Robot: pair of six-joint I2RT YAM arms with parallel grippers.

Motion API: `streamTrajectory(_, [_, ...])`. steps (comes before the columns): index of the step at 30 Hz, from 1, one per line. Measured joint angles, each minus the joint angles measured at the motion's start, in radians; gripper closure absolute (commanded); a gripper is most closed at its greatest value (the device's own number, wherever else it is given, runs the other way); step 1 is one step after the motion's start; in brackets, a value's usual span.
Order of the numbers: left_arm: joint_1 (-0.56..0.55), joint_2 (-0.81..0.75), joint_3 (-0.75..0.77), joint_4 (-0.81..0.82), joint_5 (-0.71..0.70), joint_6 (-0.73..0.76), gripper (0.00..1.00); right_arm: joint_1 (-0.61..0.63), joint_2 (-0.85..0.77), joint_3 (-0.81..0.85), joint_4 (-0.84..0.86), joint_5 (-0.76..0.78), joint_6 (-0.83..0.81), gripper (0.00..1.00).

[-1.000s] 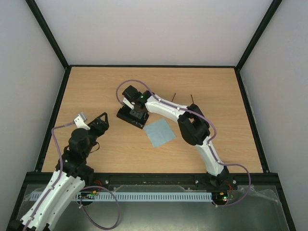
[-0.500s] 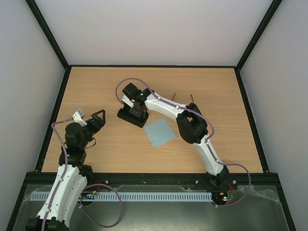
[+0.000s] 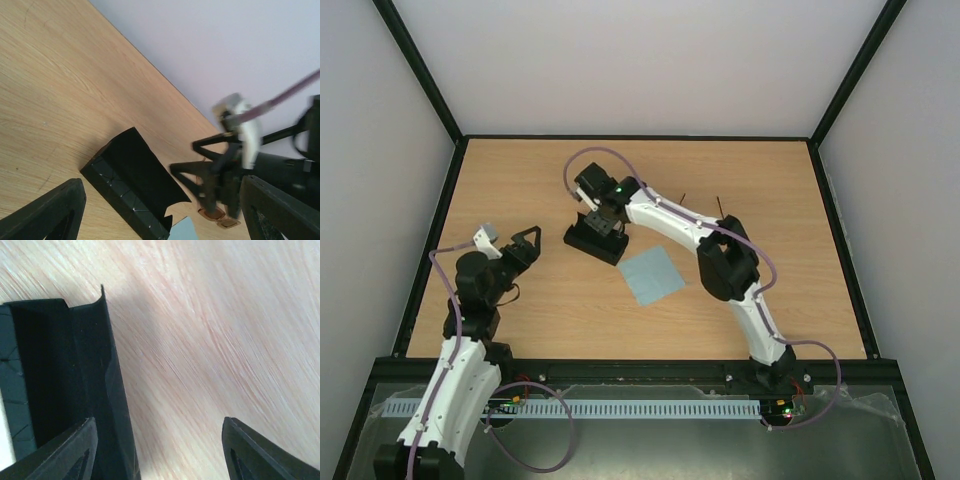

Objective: Organize the sunglasses
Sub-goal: Place the sunglasses case at the center of the board.

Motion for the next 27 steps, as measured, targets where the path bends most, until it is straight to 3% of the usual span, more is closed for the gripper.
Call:
streamTrajectory(4, [0.001,0.058,0.002,0.026,0.003,0.001,0.13,0.0,-0.17,-0.143,0.028,0.01,0.163,0.44])
streamTrajectory(8, [0.013,0.118,0.009,0.042,0.008,0.001,0.13,0.0,-0.505,-0.479,0.098,0.026,0.342,0.57])
streamTrajectory(12, [0.018,0.122,0.009,0.061,0.019,0.001,0.13,0.0,-0.676,-0.702,0.159,0.008,0.47,0.66])
streamTrajectory(17, [0.017,0.11,0.009,0.068,0.029,0.001,0.13,-0.012,-0.618,-0.837,0.213,-0.027,0.548,0.79])
streamTrajectory(27, [0.018,0.047,0.008,0.048,0.035,0.0,0.13,-0.079,-0.458,-0.832,0.367,-0.157,0.615,0.84])
